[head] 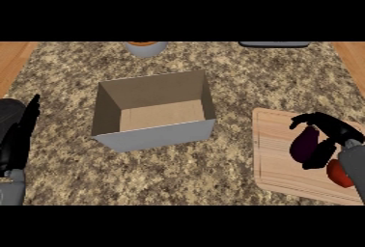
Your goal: Pick the eggplant from the cutting board and place it in the cardboard box
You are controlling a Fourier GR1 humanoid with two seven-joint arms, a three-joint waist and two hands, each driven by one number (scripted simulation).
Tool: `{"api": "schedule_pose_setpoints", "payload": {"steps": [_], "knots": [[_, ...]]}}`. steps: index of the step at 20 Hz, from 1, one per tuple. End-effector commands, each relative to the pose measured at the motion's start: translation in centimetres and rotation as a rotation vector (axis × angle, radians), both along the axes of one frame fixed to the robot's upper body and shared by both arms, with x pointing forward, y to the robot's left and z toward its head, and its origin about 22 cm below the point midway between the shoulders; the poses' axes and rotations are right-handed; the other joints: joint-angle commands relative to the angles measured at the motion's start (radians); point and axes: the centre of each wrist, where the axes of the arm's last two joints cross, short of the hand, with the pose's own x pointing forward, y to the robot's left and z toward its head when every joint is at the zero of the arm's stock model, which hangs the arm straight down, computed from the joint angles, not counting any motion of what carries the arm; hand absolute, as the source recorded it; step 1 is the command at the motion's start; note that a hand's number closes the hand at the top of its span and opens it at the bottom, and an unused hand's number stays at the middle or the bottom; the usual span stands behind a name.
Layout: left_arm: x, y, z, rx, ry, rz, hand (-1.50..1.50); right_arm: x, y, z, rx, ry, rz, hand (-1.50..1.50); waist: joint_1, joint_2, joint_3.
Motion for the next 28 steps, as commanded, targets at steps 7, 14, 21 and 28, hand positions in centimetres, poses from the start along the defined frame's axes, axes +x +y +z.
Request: {"api": "schedule_pose_setpoints", "payload": {"steps": [7, 14, 21, 28], "knots": [[-0.2, 1.7, 0.1, 0.021, 0.009, 0.061, 0.00, -2.6, 8.5, -3.8, -0.086, -0.199, -0.159, 1.50, -0.055, -0.012, 0.002], [-1.9, 2.3, -1.1, 0.005, 0.049, 0.096, 0.00, -6.7, 16.7, -3.4, -0.171, -0.387, -0.309, 1.50, -0.100, -0.037, -0.003], [-2.3, 2.5, -0.7, 0.026, 0.037, 0.091, 0.00, -10.7, 22.3, 2.5, -0.300, -0.660, -0.393, 1.50, -0.084, -0.033, -0.002], [-0.6, 1.1, 0.7, 0.002, 0.017, 0.022, 0.00, -16.5, 29.5, 10.6, -0.293, -0.925, -0.343, 1.50, -0.035, -0.013, 0.003]]}}
